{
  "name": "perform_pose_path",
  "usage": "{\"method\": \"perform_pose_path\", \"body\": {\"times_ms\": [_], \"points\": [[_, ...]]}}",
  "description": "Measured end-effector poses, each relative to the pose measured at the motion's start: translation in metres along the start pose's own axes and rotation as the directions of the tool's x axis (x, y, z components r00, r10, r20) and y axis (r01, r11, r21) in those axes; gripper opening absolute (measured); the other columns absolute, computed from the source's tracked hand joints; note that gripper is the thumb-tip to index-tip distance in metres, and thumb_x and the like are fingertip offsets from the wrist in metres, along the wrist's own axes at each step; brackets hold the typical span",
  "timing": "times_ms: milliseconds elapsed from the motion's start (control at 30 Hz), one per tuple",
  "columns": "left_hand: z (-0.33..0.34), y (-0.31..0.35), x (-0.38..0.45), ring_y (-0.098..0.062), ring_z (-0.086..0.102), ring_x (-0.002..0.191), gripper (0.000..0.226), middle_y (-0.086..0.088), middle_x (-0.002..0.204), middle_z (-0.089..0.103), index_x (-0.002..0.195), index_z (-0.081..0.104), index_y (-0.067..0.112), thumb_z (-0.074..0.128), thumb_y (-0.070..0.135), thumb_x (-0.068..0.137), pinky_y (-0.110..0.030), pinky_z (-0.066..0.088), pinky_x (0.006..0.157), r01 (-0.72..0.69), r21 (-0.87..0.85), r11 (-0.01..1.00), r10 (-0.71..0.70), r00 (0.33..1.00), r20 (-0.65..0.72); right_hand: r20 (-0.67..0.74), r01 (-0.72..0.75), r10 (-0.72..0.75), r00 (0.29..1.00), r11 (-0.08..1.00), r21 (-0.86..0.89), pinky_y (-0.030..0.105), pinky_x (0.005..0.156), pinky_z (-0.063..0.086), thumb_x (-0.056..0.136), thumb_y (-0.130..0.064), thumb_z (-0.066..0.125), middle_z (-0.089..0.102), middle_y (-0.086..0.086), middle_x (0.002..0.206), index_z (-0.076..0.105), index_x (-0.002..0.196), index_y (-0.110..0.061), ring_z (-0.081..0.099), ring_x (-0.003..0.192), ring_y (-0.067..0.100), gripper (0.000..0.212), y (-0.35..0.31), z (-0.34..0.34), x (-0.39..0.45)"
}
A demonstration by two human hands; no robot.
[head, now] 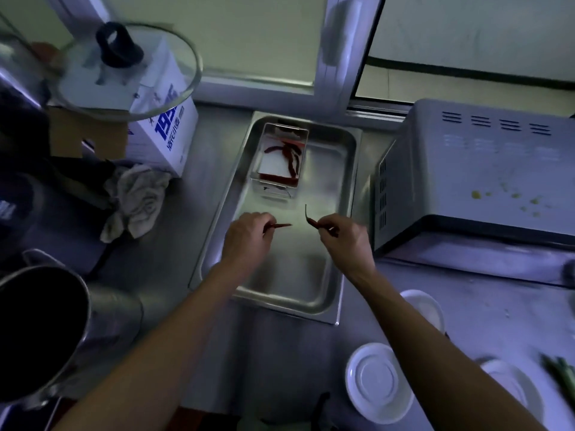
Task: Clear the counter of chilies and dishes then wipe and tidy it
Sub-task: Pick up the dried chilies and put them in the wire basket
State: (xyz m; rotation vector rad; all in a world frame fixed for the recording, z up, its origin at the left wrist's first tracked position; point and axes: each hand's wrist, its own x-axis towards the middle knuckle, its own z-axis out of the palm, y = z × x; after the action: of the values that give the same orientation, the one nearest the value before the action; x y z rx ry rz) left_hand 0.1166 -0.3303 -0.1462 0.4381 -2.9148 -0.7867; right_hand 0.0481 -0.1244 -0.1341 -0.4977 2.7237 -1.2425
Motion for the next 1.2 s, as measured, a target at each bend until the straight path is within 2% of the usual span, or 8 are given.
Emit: {"method": "perform_pose_path", "body": {"times_ms": [200, 300, 500, 733, 867, 933, 1067, 1200], "points": [[-0.011, -0.010, 0.075, -0.023, 0.066, 0.092, 0.016, -0.001, 0.103, 0.072, 0.107, 0.070, 0.025, 0.066, 0.022, 0.091, -0.039, 0.055, 0.078, -0.025, -0.051, 0.998, 0.026, 1.000, 0.018, -0.051, -0.098, 0.100, 0.994, 0.994, 0.047, 0.039, 0.079, 0.059, 0.089, -0.008, 0.067, 0.074, 0.001, 0.099, 0.075, 0.103, -0.011, 0.069, 0.088, 0.014, 0.016, -0.012, 0.017, 0.034], [-0.017, -0.013, 0.114, -0.019, 0.067, 0.092, 0.016, 0.004, 0.103, 0.073, 0.106, 0.070, 0.026, 0.067, 0.022, 0.091, -0.035, 0.055, 0.076, -0.046, -0.045, 0.998, 0.046, 0.999, 0.001, -0.056, -0.166, 0.172, 0.984, 0.982, 0.092, 0.041, 0.079, 0.058, 0.090, -0.009, 0.066, 0.072, -0.002, 0.099, 0.073, 0.103, -0.014, 0.067, 0.089, 0.013, 0.016, -0.015, 0.022, 0.052], [-0.011, -0.025, 0.163, -0.020, 0.067, 0.091, 0.017, 0.000, 0.103, 0.072, 0.108, 0.070, 0.021, 0.068, 0.019, 0.092, -0.040, 0.056, 0.080, -0.130, -0.009, 0.991, 0.130, 0.990, 0.045, -0.025, -0.228, 0.232, 0.972, 0.966, 0.118, 0.042, 0.084, 0.057, 0.093, -0.011, 0.063, 0.070, -0.002, 0.101, 0.072, 0.107, -0.014, 0.065, 0.093, 0.013, 0.016, -0.014, 0.033, 0.090], [0.016, -0.034, 0.195, -0.022, 0.063, 0.092, 0.014, -0.002, 0.100, 0.071, 0.104, 0.071, 0.021, 0.067, 0.018, 0.091, -0.032, 0.048, 0.075, -0.196, 0.003, 0.981, 0.196, 0.978, 0.073, -0.058, -0.241, 0.249, 0.967, 0.964, 0.112, 0.026, 0.082, 0.056, 0.093, -0.011, 0.064, 0.070, -0.008, 0.098, 0.073, 0.105, -0.016, 0.064, 0.090, 0.003, 0.016, 0.004, 0.047, 0.121], [0.027, -0.040, 0.208, -0.027, 0.062, 0.096, 0.016, -0.004, 0.101, 0.070, 0.106, 0.070, 0.022, 0.065, 0.020, 0.091, -0.044, 0.052, 0.082, -0.208, 0.026, 0.978, 0.204, 0.972, 0.119, -0.055, -0.249, 0.258, 0.965, 0.960, 0.123, 0.013, 0.076, 0.050, 0.093, -0.012, 0.065, 0.068, -0.012, 0.095, 0.072, 0.102, -0.019, 0.063, 0.089, -0.001, 0.014, 0.014, 0.057, 0.133], [0.032, -0.043, 0.210, -0.027, 0.061, 0.098, 0.017, -0.004, 0.101, 0.070, 0.108, 0.070, 0.022, 0.063, 0.021, 0.092, -0.045, 0.050, 0.085, -0.211, 0.053, 0.976, 0.202, 0.969, 0.143, -0.039, -0.256, 0.262, 0.964, 0.960, 0.117, 0.009, 0.073, 0.046, 0.092, -0.012, 0.064, 0.068, -0.012, 0.095, 0.073, 0.101, -0.018, 0.062, 0.088, -0.002, 0.014, 0.018, 0.060, 0.137], [0.038, -0.049, 0.211, -0.028, 0.059, 0.103, 0.020, -0.004, 0.107, 0.070, 0.110, 0.070, 0.019, 0.066, 0.018, 0.091, -0.046, 0.047, 0.091, -0.189, 0.020, 0.982, 0.185, 0.973, 0.135, -0.047, -0.250, 0.258, 0.965, 0.959, 0.135, 0.013, 0.075, 0.049, 0.091, -0.010, 0.064, 0.070, -0.008, 0.095, 0.073, 0.101, -0.015, 0.063, 0.087, 0.002, 0.014, 0.020, 0.067, 0.145], [0.033, -0.051, 0.207, -0.029, 0.059, 0.102, 0.018, -0.005, 0.102, 0.071, 0.105, 0.072, 0.014, 0.066, 0.009, 0.089, -0.042, 0.047, 0.087, -0.216, -0.045, 0.975, 0.218, 0.975, 0.050, -0.046, -0.227, 0.235, 0.971, 0.965, 0.129, 0.023, 0.079, 0.053, 0.091, -0.010, 0.065, 0.071, -0.007, 0.094, 0.073, 0.100, -0.016, 0.064, 0.087, 0.005, 0.014, 0.018, 0.071, 0.152]]}}
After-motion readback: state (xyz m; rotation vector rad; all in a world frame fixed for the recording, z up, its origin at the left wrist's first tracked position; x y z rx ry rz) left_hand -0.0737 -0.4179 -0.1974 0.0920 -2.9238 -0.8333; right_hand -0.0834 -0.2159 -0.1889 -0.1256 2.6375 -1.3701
